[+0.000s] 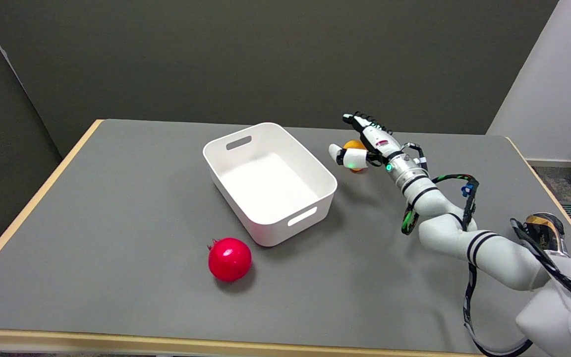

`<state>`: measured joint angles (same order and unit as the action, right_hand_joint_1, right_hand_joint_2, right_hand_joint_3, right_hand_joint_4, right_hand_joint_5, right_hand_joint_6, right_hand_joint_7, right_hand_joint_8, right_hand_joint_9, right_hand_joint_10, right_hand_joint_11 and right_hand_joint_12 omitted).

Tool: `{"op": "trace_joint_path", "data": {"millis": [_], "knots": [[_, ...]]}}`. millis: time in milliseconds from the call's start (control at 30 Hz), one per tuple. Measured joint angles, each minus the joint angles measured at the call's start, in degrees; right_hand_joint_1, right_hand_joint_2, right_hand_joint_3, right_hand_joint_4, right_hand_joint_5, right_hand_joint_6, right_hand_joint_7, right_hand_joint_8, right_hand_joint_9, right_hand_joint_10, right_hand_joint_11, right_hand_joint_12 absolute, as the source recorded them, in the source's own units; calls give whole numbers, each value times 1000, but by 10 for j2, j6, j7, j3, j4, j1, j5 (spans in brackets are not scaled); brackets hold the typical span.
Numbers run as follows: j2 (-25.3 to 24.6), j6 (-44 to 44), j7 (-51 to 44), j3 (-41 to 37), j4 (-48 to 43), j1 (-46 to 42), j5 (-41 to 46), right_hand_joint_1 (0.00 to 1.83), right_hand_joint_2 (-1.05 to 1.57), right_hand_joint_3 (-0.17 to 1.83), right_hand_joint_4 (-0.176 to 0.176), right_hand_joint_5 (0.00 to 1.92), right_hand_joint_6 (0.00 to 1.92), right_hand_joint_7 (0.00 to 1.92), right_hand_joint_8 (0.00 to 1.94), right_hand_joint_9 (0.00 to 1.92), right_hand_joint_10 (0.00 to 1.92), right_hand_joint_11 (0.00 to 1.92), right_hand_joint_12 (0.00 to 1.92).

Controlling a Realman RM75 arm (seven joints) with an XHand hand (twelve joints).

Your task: Pick up the yellow duck.

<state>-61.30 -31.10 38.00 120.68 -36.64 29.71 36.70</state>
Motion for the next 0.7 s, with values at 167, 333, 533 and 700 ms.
{"op": "trace_joint_path", "data": {"millis": [167, 333, 533, 700], "knots": [[-7, 4, -1, 7, 20, 12, -2, 509, 683, 864, -31, 139, 331, 173, 238, 12, 432, -1, 699], [-12, 6, -2, 12, 34, 20, -3, 696, 710, 939, 1, 197, 407, 231, 271, 64, 480, -1, 836], [-16, 8, -3, 16, 44, 26, -5, 804, 736, 937, 10, 233, 440, 275, 289, 104, 495, -1, 935], [-18, 8, -4, 19, 49, 27, -5, 806, 744, 961, 17, 244, 492, 278, 319, 116, 518, -1, 961]]}}
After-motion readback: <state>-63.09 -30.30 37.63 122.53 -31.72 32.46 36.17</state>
